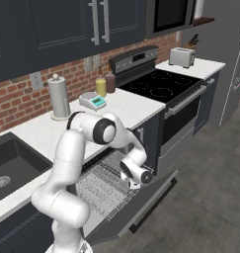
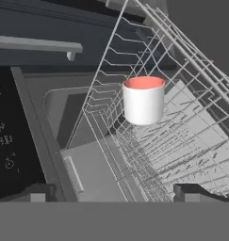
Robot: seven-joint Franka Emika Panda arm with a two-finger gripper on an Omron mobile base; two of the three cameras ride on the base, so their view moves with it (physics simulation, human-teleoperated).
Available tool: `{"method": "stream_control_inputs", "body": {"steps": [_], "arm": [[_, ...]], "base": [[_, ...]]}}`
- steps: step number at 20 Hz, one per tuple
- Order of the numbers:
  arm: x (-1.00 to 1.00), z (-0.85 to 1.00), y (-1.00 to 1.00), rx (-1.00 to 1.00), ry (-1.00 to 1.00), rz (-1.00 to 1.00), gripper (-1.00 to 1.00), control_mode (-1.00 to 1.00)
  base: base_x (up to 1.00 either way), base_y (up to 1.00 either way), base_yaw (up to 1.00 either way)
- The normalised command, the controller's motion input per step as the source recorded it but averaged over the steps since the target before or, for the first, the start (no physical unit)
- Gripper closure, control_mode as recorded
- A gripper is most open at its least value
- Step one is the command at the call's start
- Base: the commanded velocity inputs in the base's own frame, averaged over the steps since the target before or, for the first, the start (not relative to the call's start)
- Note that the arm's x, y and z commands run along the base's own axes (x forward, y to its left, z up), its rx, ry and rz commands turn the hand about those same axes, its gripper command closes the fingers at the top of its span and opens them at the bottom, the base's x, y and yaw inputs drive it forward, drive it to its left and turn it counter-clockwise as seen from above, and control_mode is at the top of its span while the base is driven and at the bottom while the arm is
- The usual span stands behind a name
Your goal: Pick up the cup and bowl from the counter, place them in the dishwasher, and close the dishwasher door.
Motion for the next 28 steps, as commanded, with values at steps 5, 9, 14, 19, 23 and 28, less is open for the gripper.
{"method": "stream_control_inputs", "body": {"steps": [5,9,14,19,23,28], "arm": [[-0.45,1.0,0.0,0.02,-0.15,-0.01,-1.0,-1.0],[-0.32,1.0,0.0,0.03,-0.1,0.0,-1.0,-1.0],[-0.08,1.0,0.12,0.04,-0.01,0.01,-1.0,-1.0],[0.0,1.0,0.35,0.01,0.04,0.06,-1.0,-1.0],[0.1,0.94,0.56,0.0,0.14,0.1,-1.0,-1.0],[0.17,0.45,0.72,-0.05,0.13,0.13,-1.0,-1.0]], "base": [[0.0,0.0,0.0],[0.0,0.0,0.0],[0.0,0.0,0.0],[0.0,0.0,0.0],[0.0,0.0,0.0],[0.0,0.0,0.0]]}}
